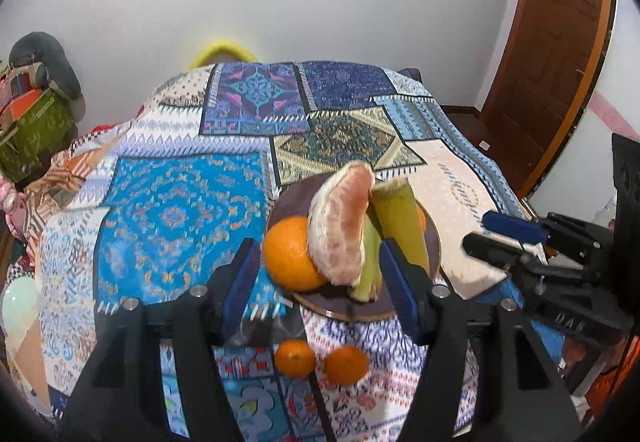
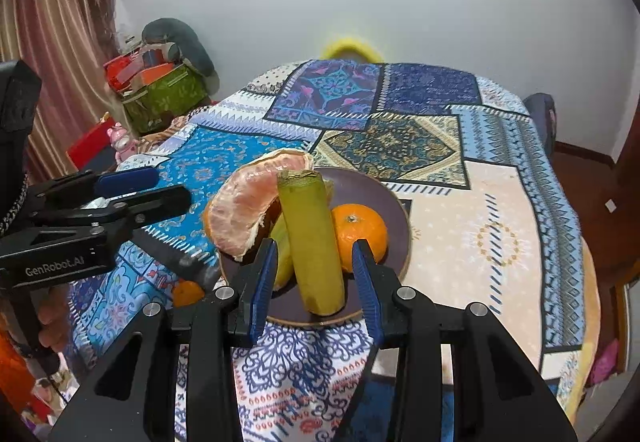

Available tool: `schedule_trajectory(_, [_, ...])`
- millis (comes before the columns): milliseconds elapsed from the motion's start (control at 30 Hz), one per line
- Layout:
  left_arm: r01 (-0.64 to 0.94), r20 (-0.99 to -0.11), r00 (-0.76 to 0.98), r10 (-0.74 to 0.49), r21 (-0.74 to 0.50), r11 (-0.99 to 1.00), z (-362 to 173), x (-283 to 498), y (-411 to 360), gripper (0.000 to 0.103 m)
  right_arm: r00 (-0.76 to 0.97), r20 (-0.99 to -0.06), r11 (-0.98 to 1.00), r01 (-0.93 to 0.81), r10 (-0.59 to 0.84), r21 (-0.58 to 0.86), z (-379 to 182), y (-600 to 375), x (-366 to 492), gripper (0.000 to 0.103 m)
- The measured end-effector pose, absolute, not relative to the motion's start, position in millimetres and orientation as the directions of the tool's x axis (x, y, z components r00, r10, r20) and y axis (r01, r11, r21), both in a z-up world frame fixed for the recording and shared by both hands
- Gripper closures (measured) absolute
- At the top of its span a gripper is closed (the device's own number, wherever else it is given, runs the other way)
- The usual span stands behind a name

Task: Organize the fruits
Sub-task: 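Move both tools back toward the two tangerines on the quilt, then grasp one tangerine with the left tool while the right grasps the other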

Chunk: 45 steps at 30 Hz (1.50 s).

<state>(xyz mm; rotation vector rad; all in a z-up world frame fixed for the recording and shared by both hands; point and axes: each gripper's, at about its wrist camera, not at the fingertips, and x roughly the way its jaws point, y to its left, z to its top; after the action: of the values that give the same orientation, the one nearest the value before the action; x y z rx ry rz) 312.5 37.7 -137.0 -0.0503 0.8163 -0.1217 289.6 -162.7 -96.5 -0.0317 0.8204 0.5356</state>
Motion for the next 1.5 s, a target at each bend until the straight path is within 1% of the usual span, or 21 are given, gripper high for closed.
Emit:
schedule_trajectory(267, [0.071,-0.786,0.612,-0.091,-0.06,0.996,-161,279,57,0.038,0.545,-0.732,0.885,-0.432,0.41,0.174,-98,-184,268,0.067])
schedule_trajectory(400, [0.064,-0.809,0.583,-0.072,-0.043,0.997,-175,259,69,0.038,0.532,-0.754,0.884,-0.448,0.385,0.135,-103,-181,252,0.066])
schedule_trajectory(633, [0.046,-0.828,0.557,-0.068,-0.051,0.998,-192,232,91,0.039,0.471,-0.778,0.859,-0.483,0.417,0.168,-118,-153,238,0.066])
schedule_trajectory(833, [0.03,-0.832,0.549,-0.081,-0.077,0.997,-200,223,107,0.049,0.408,-0.789,0.82,-0.536,0.46,0.201,-134,-111,235,0.066])
schedule_trajectory(900, [0.028,-0.834,0.545,-0.087,-0.086,0.996,-204,222,111,0.055,0.388,-0.796,0.807,-0.555,0.464,0.2,-141,-97,236,0.065])
schedule_trajectory(967, [0.027,-0.837,0.54,-0.094,-0.094,0.995,-206,223,114,0.057,0.372,-0.806,0.799,-0.568,0.461,0.195,-148,-86,237,0.065])
schedule_trajectory(1200, [0.047,-0.848,0.517,-0.118,-0.109,0.993,-218,230,111,0.057,0.331,-0.832,0.781,-0.599,0.445,0.18,-172,-59,245,0.065])
schedule_trajectory(1300, [0.06,-0.848,0.514,-0.128,-0.113,0.992,-219,234,107,0.057,0.343,-0.826,0.778,-0.605,0.448,0.171,-172,-57,245,0.066])
schedule_trajectory(1333, [0.062,-0.848,0.514,-0.129,-0.114,0.992,-219,235,106,0.057,0.342,-0.823,0.775,-0.607,0.453,0.175,-171,-57,245,0.069])
schedule_trajectory(1500, [0.087,-0.846,0.51,-0.156,-0.13,0.988,-218,247,92,0.057,0.337,-0.813,0.769,-0.607,0.475,0.198,-168,-64,245,0.07])
